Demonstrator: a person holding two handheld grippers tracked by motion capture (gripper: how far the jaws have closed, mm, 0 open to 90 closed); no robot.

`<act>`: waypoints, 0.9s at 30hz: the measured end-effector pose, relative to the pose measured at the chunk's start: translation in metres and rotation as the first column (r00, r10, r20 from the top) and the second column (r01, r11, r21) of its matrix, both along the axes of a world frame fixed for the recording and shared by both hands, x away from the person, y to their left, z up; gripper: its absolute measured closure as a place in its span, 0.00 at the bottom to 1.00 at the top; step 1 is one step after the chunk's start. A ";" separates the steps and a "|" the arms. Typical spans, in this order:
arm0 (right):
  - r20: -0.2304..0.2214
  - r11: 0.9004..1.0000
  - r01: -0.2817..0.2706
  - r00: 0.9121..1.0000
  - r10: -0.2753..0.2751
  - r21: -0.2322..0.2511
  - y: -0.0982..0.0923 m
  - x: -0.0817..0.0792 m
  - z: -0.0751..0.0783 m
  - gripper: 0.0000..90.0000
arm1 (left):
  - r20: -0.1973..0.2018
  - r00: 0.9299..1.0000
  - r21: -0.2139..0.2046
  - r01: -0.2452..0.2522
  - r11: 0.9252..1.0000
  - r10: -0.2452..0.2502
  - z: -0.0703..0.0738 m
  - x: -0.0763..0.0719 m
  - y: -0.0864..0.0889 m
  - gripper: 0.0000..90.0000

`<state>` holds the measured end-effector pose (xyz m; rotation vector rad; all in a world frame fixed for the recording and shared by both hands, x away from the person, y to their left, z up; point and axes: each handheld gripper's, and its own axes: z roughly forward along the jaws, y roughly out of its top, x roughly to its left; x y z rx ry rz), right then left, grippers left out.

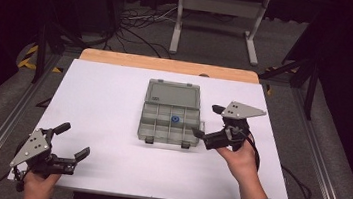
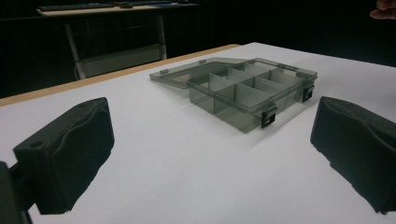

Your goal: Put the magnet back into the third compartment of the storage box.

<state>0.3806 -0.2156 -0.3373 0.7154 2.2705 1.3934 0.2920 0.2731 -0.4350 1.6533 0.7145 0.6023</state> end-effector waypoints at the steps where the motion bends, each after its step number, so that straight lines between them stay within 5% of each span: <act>1: 0.004 1.000 0.000 1.000 0.000 0.011 -0.002 -0.002 -0.001 0.00 | 0.000 1.000 0.000 -0.001 1.000 0.001 0.000 0.000 0.000 0.00; 15: 0.052 0.993 0.029 0.998 -0.035 0.113 -0.039 -0.029 -0.022 0.00 | 0.003 1.000 -0.001 -0.002 1.000 0.002 0.000 0.000 -0.001 0.00; 27: 0.093 0.989 0.055 0.993 -0.069 0.136 -0.056 -0.045 -0.046 0.00 | 0.003 1.000 -0.010 -0.011 1.000 0.011 0.000 -0.001 -0.001 0.00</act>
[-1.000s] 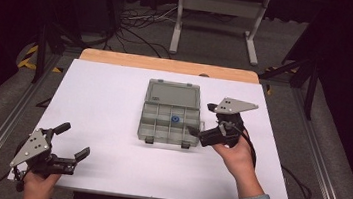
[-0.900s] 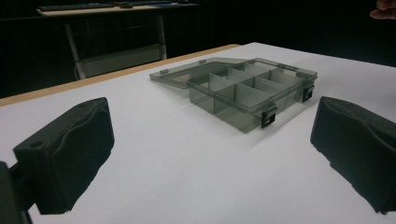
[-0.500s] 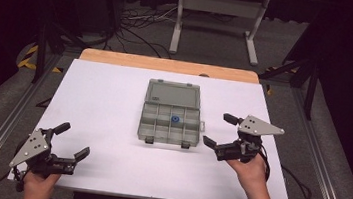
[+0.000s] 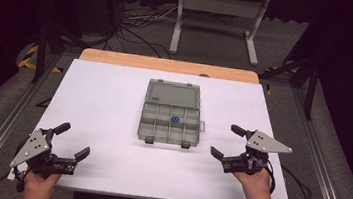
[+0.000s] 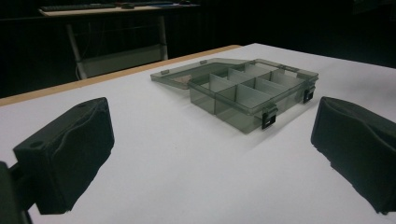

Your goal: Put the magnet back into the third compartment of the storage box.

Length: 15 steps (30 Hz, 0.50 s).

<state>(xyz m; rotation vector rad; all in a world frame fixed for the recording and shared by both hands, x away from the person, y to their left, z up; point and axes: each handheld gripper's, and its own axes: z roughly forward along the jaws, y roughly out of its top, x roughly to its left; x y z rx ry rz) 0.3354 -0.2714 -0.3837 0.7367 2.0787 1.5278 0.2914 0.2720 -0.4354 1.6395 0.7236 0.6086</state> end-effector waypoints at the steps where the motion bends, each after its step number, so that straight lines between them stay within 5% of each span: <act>1: 0.001 1.000 -0.001 1.000 0.001 0.005 -0.001 -0.001 -0.002 0.00 | 0.001 1.000 0.000 0.001 1.000 -0.001 0.000 0.000 0.000 0.00; 15: 0.058 0.998 0.006 0.998 -0.009 0.059 -0.012 -0.014 -0.030 0.00 | 0.006 1.000 -0.005 0.006 1.000 -0.006 0.000 0.000 -0.001 0.00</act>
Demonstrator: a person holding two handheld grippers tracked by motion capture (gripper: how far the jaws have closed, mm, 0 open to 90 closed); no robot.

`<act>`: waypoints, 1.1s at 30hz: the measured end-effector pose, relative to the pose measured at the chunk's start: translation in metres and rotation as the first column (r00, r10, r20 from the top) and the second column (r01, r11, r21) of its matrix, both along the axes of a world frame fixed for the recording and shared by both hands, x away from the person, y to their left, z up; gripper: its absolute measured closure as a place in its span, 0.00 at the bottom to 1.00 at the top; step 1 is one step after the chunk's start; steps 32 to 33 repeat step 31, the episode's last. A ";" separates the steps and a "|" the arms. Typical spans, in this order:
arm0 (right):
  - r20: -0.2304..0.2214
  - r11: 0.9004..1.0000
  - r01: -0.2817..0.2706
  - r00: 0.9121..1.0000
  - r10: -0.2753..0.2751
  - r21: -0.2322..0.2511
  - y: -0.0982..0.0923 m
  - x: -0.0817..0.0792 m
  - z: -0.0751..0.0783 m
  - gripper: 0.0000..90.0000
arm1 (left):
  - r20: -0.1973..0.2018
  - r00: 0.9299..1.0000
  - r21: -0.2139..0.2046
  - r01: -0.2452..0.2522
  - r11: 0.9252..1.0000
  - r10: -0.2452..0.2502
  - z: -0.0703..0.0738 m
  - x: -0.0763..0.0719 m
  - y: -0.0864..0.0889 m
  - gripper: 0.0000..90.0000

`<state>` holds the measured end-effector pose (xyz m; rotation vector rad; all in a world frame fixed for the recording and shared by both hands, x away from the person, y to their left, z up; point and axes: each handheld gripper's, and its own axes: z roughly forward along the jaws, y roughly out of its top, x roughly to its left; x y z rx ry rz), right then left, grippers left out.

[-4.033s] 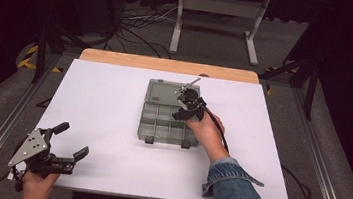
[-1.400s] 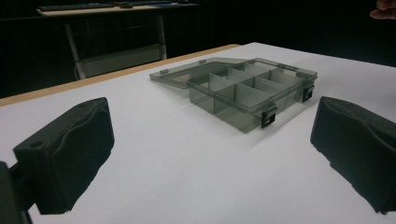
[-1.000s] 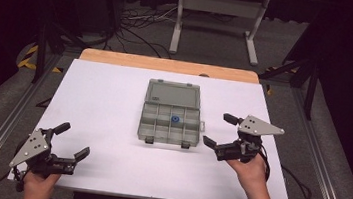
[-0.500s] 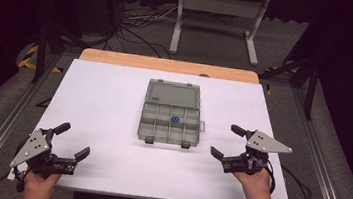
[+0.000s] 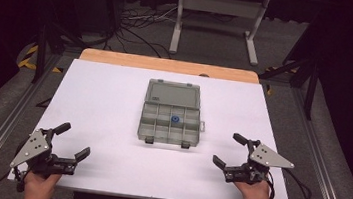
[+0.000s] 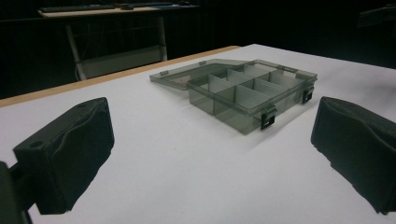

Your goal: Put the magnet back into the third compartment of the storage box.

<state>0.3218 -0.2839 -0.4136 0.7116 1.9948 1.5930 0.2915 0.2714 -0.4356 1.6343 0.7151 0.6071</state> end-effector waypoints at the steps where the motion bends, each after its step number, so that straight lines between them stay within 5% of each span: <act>1: -0.001 1.000 0.004 1.000 -0.004 0.007 -0.001 0.000 -0.002 0.00 | 0.000 1.000 -0.001 0.001 1.000 -0.001 0.000 0.000 0.000 0.00; 14: -0.018 0.998 0.060 0.998 -0.059 0.029 -0.007 -0.003 -0.024 0.00 | 0.000 1.000 -0.002 0.019 1.000 -0.019 0.001 0.000 0.001 0.00; 33: 0.009 0.999 0.026 1.000 -0.025 -0.028 0.005 -0.003 -0.027 0.00 | -0.005 0.999 -0.031 0.035 0.999 -0.035 0.000 0.002 0.002 0.00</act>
